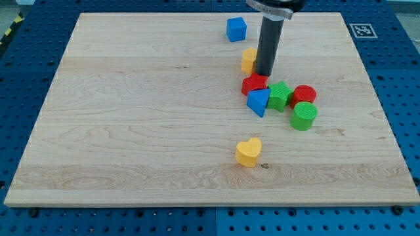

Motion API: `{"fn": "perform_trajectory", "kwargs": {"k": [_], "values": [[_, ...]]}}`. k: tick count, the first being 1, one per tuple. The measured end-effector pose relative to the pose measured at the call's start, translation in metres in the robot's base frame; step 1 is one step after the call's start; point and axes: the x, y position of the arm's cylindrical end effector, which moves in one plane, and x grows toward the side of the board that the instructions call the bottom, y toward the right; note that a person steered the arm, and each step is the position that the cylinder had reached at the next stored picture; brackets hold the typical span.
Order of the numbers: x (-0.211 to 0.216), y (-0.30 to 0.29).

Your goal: Push yellow hexagon closer to yellow heart

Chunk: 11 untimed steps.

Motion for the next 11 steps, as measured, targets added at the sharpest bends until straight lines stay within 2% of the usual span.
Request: {"fn": "perform_trajectory", "kwargs": {"k": [2, 3, 5, 6, 7, 10, 11], "values": [[-0.002, 0.065], [-0.018, 0.068], [-0.023, 0.016], [-0.024, 0.012], [-0.047, 0.008], [-0.028, -0.076], [-0.028, -0.075]]}}
